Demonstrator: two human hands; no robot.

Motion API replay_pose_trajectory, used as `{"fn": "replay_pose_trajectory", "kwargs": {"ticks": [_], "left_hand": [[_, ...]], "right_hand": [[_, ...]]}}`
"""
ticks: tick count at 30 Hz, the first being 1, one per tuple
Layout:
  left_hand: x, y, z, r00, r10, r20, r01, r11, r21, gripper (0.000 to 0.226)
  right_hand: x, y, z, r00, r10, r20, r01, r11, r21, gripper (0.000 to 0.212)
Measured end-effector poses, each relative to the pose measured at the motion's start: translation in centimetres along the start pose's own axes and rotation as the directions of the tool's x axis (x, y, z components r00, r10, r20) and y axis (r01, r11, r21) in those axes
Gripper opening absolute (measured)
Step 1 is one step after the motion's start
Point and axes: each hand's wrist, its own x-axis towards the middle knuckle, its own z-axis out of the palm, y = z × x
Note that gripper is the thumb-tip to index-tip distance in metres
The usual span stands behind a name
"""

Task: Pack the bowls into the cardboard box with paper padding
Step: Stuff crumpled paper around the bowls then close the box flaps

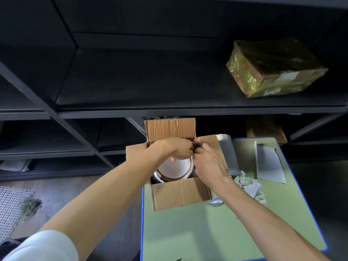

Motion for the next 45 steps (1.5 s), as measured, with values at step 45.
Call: {"fn": "replay_pose_trajectory", "kwargs": {"ticks": [45], "left_hand": [[-2.6,2.2,7.7,0.884,0.258,-0.390,-0.164,0.952,0.259,0.043]], "right_hand": [[-0.2,2.4,-1.7,0.995,-0.022,0.101,0.016,0.998,0.068,0.021]]}}
